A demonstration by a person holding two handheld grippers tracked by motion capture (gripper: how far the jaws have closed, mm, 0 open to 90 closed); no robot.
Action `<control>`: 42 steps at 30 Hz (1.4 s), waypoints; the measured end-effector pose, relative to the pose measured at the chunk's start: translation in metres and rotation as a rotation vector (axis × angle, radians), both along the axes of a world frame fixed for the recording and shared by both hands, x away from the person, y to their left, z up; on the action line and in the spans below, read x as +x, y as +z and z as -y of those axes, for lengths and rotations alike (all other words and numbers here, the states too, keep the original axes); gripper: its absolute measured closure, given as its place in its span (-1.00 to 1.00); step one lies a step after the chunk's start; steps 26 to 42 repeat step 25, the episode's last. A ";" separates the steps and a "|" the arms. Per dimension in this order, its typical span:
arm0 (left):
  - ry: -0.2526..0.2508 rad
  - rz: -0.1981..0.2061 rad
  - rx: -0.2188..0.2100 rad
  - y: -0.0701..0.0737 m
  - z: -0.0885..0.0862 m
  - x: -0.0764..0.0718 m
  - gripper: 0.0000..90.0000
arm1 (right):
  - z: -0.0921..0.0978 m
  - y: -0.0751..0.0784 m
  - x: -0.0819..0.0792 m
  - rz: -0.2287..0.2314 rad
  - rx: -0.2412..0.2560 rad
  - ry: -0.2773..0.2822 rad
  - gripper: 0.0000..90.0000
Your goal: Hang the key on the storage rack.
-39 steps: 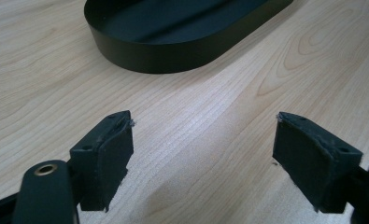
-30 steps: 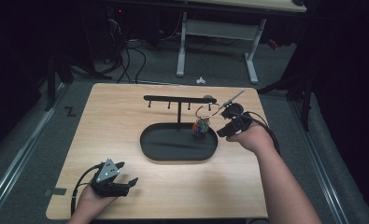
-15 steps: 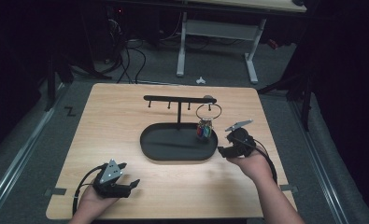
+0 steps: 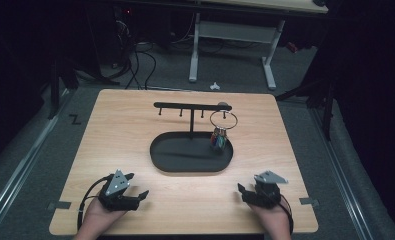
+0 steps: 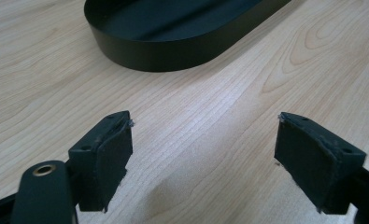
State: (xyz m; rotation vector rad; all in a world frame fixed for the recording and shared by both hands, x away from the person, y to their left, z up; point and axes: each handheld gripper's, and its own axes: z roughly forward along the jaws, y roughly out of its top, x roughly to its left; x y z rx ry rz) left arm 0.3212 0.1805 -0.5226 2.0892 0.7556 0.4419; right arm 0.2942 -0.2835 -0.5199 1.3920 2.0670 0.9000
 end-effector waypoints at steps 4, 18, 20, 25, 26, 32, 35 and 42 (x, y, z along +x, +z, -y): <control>0.010 0.000 -0.002 -0.001 -0.001 0.000 -0.57 | 0.004 0.005 -0.013 0.010 -0.010 0.032 -0.43; 0.043 0.005 -0.010 0.000 -0.006 -0.001 -0.61 | 0.010 -0.008 0.000 0.000 0.031 -0.033 -0.49; 0.038 0.010 -0.014 0.001 -0.007 -0.001 -0.61 | 0.009 -0.007 0.000 -0.006 0.033 -0.033 -0.49; 0.041 0.013 -0.030 0.002 -0.007 0.002 -0.61 | 0.008 -0.008 -0.002 -0.010 0.023 -0.050 -0.49; 0.041 0.013 -0.030 0.002 -0.007 0.002 -0.61 | 0.008 -0.008 -0.002 -0.010 0.023 -0.050 -0.49; 0.041 0.013 -0.030 0.002 -0.007 0.002 -0.61 | 0.008 -0.008 -0.002 -0.010 0.023 -0.050 -0.49; 0.041 0.013 -0.030 0.002 -0.007 0.002 -0.61 | 0.008 -0.008 -0.002 -0.010 0.023 -0.050 -0.49; 0.041 0.013 -0.030 0.002 -0.007 0.002 -0.61 | 0.008 -0.008 -0.002 -0.010 0.023 -0.050 -0.49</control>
